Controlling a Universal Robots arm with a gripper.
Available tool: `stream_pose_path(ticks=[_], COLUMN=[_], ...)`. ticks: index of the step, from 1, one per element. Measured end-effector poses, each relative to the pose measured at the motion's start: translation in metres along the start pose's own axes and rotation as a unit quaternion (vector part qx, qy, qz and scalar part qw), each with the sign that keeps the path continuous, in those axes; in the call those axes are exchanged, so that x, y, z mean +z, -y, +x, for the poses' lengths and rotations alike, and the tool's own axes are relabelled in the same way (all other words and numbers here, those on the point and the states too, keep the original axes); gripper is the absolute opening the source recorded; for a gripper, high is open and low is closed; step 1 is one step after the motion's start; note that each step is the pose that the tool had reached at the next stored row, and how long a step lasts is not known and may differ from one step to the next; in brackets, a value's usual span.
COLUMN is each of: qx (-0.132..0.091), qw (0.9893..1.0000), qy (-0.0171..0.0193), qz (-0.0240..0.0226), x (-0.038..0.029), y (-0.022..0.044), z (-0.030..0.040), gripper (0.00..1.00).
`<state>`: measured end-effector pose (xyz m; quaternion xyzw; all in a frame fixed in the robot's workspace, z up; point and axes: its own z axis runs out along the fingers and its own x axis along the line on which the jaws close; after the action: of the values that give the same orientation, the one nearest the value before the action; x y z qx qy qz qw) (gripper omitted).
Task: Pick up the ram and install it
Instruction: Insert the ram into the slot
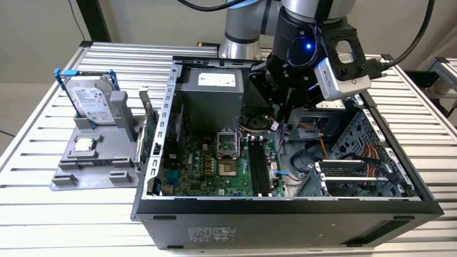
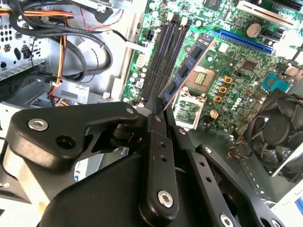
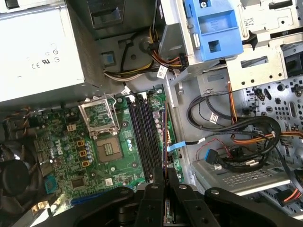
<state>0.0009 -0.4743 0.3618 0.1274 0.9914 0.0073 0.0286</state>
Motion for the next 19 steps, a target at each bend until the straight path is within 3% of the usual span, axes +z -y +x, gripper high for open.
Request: stream_pose_path(ticks=[19], qx=[0.020], qw=[0.9998], qy=[0.0003], qz=[0.0012], x=[0.0017], y=[0.0000], z=[0.0001], gripper=[0.00])
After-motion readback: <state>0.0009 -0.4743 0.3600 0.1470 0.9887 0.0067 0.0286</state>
